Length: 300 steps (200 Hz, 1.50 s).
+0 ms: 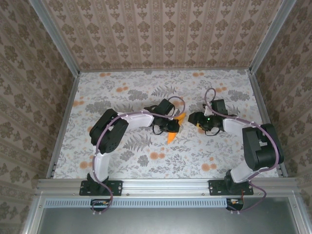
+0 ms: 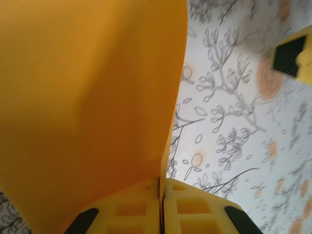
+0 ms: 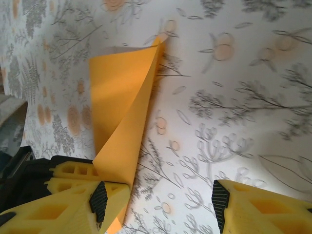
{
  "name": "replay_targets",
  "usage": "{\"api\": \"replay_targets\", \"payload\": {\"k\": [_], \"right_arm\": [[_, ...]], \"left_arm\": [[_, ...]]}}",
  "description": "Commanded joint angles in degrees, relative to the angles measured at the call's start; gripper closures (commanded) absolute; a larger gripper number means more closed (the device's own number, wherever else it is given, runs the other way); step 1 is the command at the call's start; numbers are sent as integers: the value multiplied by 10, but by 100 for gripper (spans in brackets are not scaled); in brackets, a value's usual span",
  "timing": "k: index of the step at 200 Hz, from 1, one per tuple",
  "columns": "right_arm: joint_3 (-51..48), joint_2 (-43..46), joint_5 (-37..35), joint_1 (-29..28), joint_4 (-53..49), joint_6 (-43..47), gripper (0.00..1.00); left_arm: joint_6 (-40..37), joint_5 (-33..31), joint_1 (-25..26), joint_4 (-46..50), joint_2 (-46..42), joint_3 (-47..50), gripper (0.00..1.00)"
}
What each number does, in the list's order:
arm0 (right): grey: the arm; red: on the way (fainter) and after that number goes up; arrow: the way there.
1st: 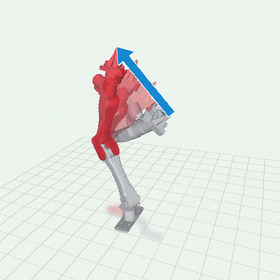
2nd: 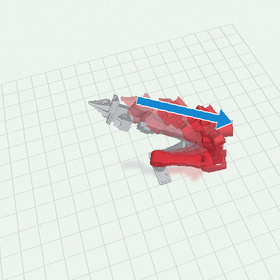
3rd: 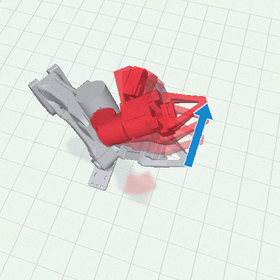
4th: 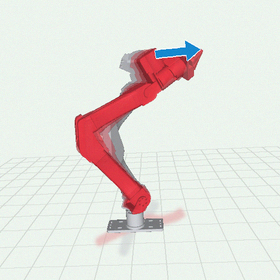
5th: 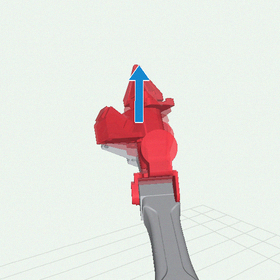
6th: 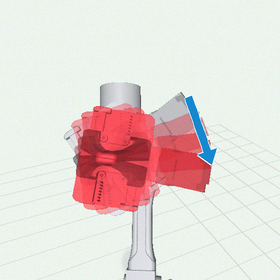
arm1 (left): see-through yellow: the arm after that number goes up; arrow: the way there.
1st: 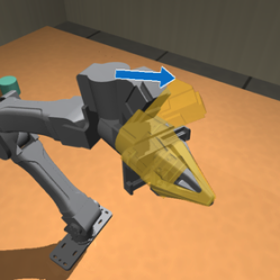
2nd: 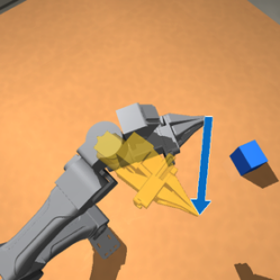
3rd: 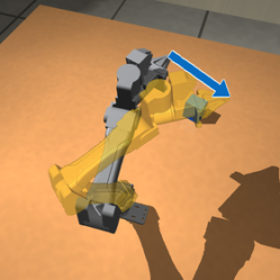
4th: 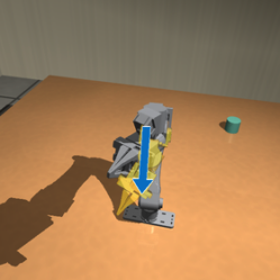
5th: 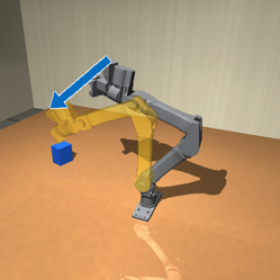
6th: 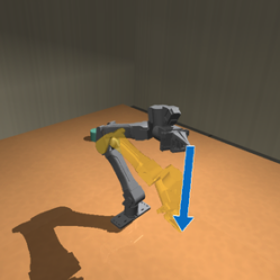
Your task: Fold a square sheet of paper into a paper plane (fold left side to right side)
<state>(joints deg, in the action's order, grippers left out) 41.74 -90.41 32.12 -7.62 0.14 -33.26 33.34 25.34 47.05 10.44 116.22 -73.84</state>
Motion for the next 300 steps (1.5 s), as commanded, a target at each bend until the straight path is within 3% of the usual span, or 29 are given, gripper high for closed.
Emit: {"api": "replay_targets", "payload": {"k": [1,72,117,223,300], "right_arm": [[-5,-19,16,-15,70,-18,38],[-4,-83,31,-37,213,-93,47],[-2,-114,38,-48,255,-116,47],[26,-153,38,-75,274,-126,47],[54,-180,27,-86,264,-133,51]], "left_arm": [[58,55,-14,-70,-32,19,91],[140,95,-50,-188,-41,91,93],[201,129,-69,-289,-43,138,93],[281,156,-94,-420,-38,196,94],[288,157,-97,-430,-30,203,94]]}}
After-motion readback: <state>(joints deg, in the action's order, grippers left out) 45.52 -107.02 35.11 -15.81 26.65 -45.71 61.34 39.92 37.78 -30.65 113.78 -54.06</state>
